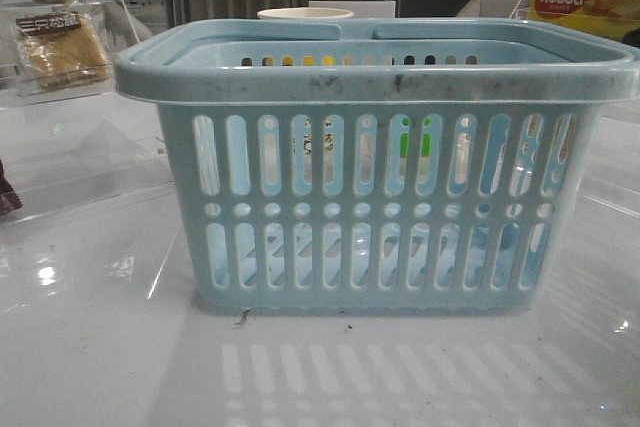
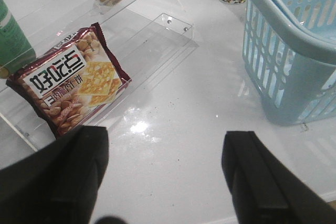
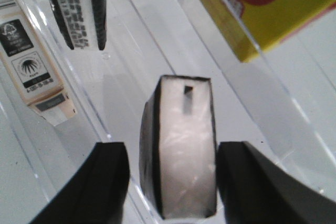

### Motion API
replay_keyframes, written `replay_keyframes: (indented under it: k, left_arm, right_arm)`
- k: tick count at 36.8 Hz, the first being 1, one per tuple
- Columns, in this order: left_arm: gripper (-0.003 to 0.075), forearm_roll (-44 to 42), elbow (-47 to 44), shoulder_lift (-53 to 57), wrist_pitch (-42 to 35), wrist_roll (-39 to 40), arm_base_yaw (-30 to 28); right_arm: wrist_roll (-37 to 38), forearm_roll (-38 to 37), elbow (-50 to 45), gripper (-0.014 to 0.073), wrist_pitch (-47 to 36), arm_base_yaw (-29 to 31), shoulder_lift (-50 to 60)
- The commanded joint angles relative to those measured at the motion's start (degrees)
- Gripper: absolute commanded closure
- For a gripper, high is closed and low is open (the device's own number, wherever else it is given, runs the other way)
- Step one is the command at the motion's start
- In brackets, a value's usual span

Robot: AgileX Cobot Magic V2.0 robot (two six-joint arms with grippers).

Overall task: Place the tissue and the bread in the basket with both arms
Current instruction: 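Reach the right gripper to the white tissue pack on the shelf and grasp it, then carry the tissue pack over the basket with the right gripper and release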

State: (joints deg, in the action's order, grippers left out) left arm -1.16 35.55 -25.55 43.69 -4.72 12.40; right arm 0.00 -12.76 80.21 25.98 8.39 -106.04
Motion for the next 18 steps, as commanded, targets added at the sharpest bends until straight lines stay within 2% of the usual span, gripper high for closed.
replay_keyframes:
  k: [1,7,18]
  left_arm:
    - [0.0213,0.7,1.8,-0.7,-4.6,0.6,0.3]
    - [0.0213,0.7,1.8,-0.7,-4.6,0.6,0.3]
    - [0.0213,0.7,1.8,-0.7,-4.6,0.6,0.3]
  right_arm:
    - [0.0,-1.2,2.1,0.0293,-4.0,0.5,3.2]
    - [0.0,-0.7,2.1,0.0444,-3.6,0.4,3.9]
    - [0.0,4.5,2.1,0.0452,-1.6,-1.3,13.2]
